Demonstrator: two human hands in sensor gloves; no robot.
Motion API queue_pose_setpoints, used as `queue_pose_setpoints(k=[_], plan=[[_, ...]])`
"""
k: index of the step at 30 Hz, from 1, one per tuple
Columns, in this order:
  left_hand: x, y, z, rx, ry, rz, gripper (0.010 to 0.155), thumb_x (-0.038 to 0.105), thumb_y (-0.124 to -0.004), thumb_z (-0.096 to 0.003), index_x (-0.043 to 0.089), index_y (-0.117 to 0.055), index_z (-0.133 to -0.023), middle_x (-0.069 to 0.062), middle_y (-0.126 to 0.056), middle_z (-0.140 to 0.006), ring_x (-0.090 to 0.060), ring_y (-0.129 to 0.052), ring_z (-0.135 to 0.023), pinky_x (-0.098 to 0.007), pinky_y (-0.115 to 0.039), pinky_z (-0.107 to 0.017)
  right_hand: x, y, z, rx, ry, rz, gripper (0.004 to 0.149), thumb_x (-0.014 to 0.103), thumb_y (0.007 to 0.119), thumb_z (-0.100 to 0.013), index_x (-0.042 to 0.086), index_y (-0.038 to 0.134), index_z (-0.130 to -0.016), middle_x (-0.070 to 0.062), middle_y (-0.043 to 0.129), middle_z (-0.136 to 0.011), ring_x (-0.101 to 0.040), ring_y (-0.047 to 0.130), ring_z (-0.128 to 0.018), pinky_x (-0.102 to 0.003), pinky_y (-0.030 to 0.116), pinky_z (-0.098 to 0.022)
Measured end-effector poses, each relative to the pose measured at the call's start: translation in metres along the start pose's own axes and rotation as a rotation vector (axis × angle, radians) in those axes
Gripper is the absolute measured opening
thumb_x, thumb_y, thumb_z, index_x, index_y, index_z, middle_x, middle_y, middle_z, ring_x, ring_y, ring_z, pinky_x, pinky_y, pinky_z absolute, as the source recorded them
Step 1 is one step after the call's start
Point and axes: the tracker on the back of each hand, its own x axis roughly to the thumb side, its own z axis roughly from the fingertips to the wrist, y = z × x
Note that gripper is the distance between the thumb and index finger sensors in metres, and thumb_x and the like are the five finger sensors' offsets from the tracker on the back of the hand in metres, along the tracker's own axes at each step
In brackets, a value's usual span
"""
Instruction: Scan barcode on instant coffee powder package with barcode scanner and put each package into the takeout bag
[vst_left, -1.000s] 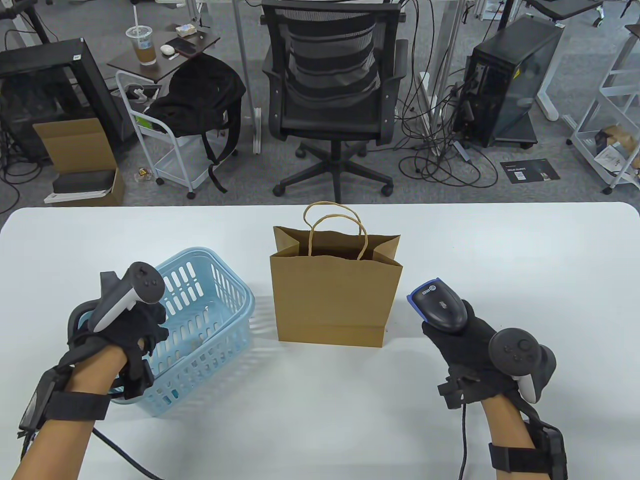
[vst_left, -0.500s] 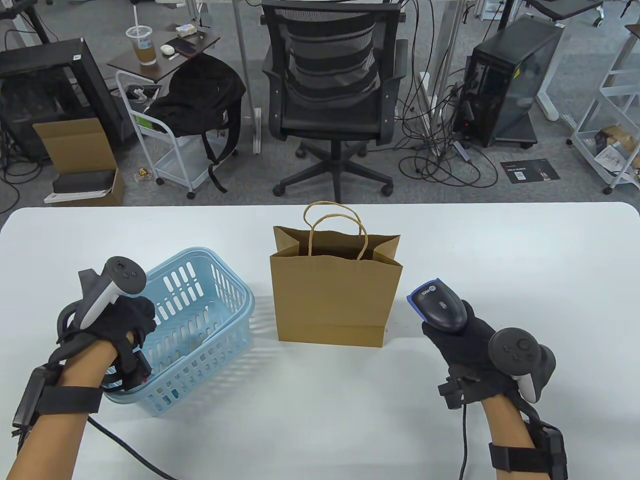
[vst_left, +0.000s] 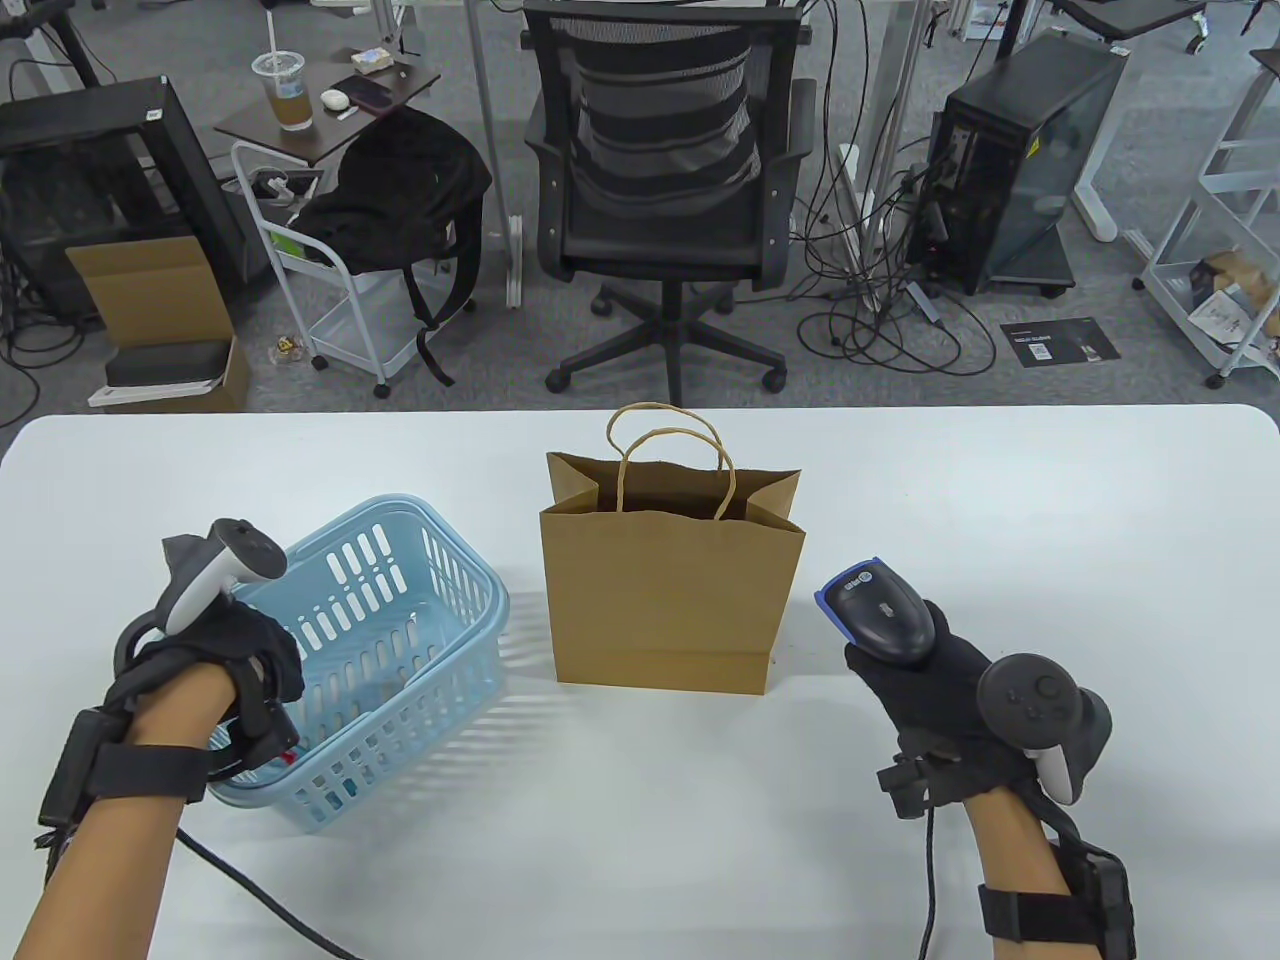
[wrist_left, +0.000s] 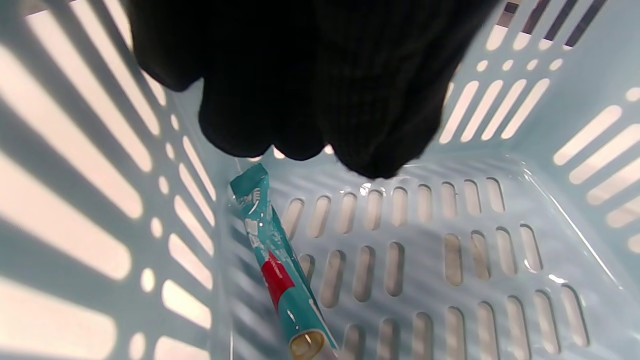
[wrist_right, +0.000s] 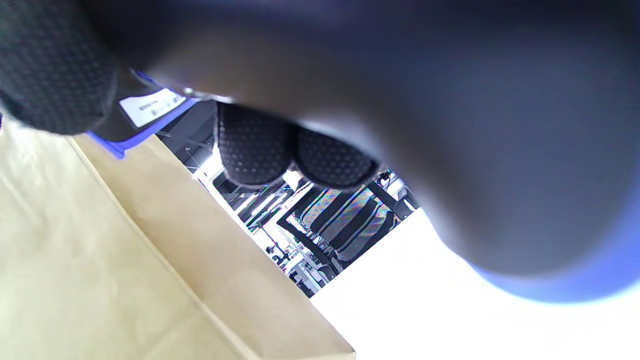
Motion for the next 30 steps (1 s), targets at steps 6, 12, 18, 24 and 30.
queue_pose_setpoints(k=[6,12,18,24,30], plan=[[0.009,0.01,0.016,0.175,-0.099,0.025,0.053,0.033,-0.094,-0.0427,0.03,-0.083,-0.095,0.003,-0.089,-0.098,-0.026,-0.095,-0.09,-0.046,-0.07,-0.077,-0.001,0.0,0.0,-0.001,0.001,-0.004,0.066,0.062,0.091,-0.042,0.02,0.076,-0.091,0.004,0.106,-0.062,-0.02,0.107,-0.055,-0.042,0.086,-0.049],[0.009,0.014,0.02,0.178,-0.07,-0.004,0.054,0.032,-0.096,-0.0419,0.03,-0.083,-0.094,0.004,-0.089,-0.099,-0.027,-0.094,-0.091,-0.047,-0.069,-0.077,0.0,0.001,-0.001,0.002,-0.006,-0.007,0.066,0.062,0.091,-0.042,0.02,0.076,-0.091,0.004,0.106,-0.062,-0.02,0.107,-0.055,-0.042,0.086,-0.049],[0.024,0.023,0.03,0.283,-0.12,-0.019,0.063,0.034,-0.1,-0.0386,0.033,-0.078,-0.098,0.006,-0.083,-0.104,-0.026,-0.085,-0.1,-0.048,-0.062,-0.081,-0.001,0.003,0.0,0.012,-0.007,0.006,0.066,0.062,0.091,-0.042,0.02,0.076,-0.091,0.004,0.106,-0.062,-0.02,0.107,-0.055,-0.042,0.086,-0.049],[0.06,0.008,0.039,0.388,-0.317,-0.182,0.057,0.026,-0.102,-0.0392,0.032,-0.083,-0.093,0.006,-0.087,-0.1,-0.025,-0.088,-0.097,-0.047,-0.064,-0.081,-0.001,0.004,0.0,0.015,-0.003,0.008,0.066,0.062,0.091,-0.041,0.02,0.076,-0.091,0.004,0.106,-0.062,-0.02,0.107,-0.055,-0.042,0.086,-0.049],[0.084,-0.016,0.015,0.335,-0.227,-0.464,0.06,0.025,-0.106,-0.0364,0.036,-0.084,-0.091,0.01,-0.087,-0.099,-0.021,-0.089,-0.098,-0.044,-0.063,-0.084,-0.001,0.005,0.0,0.025,-0.006,0.018,0.066,0.062,0.091,-0.041,0.02,0.076,-0.091,0.004,0.106,-0.062,-0.02,0.107,-0.055,-0.042,0.086,-0.049]])
